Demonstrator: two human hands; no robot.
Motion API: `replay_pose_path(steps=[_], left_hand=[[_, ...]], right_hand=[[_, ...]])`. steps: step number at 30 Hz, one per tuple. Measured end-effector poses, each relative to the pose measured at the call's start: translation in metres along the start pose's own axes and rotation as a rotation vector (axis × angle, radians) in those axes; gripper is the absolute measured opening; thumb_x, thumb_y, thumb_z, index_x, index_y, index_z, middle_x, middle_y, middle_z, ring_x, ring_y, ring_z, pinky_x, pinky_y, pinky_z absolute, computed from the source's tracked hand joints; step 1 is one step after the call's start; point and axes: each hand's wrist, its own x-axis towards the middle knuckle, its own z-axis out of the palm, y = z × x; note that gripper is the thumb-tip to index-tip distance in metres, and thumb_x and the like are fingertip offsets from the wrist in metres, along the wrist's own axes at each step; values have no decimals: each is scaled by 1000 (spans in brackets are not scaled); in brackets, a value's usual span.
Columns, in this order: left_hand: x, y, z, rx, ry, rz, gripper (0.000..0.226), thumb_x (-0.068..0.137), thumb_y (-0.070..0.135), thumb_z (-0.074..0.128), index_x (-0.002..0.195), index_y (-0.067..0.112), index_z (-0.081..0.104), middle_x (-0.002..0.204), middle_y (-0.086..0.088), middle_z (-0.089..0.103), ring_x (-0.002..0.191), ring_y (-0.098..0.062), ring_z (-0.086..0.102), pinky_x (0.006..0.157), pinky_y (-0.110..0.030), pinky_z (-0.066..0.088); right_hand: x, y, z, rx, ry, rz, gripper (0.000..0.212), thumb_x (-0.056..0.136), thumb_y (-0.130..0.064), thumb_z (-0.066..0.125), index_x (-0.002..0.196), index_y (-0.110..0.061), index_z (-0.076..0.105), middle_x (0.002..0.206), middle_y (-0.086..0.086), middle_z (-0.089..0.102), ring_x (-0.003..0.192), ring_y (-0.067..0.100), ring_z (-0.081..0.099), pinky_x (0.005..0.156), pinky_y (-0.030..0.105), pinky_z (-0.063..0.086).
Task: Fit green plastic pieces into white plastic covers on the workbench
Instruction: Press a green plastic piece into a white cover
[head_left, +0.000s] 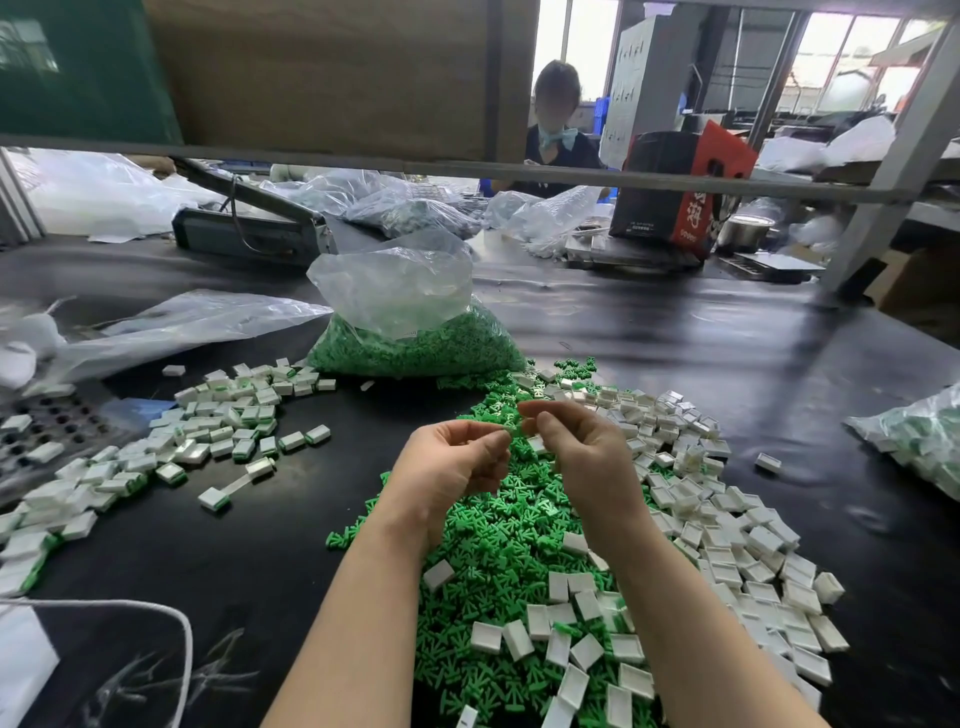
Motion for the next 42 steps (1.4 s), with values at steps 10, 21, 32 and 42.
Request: replay_pose_path(steps=[10, 21, 32, 42], left_hand=[[-1, 1, 0, -8, 11, 19, 7, 84, 8, 70, 91, 8, 71, 73, -5, 72, 61, -12, 64, 55, -20, 52], [-1, 8, 1, -235, -10, -58, 19, 101, 9, 46, 109, 5, 63, 99, -8, 76, 71, -9, 71, 56, -18, 53], [-1, 9, -2, -414, 42, -72, 22, 79, 9, 67, 100, 6, 65, 77, -5, 74, 76, -17, 73, 60, -20, 57], [-3, 10, -2, -399, 52, -34, 38, 60, 11, 77, 96, 4, 67, 84, -10, 75, 70, -13, 72, 58, -17, 55]], right_hand=[[-2, -1, 1, -55, -67, 8, 7, 84, -8, 73, 88, -13, 73, 79, -1, 73, 69, 4, 65, 61, 14, 48], [1, 2, -4, 57, 15, 52, 15, 92, -4, 61, 97, -15, 71, 79, 7, 72, 60, 7, 57, 52, 17, 42], [-3, -1, -2, -47, -24, -23, 22, 92, -7, 63, 110, -19, 69, 79, 11, 61, 63, 27, 48, 57, 33, 46], [-2, -2, 2, 92, 26, -109, 13, 84, -3, 71, 92, -13, 76, 89, 0, 76, 86, 12, 72, 76, 18, 53]])
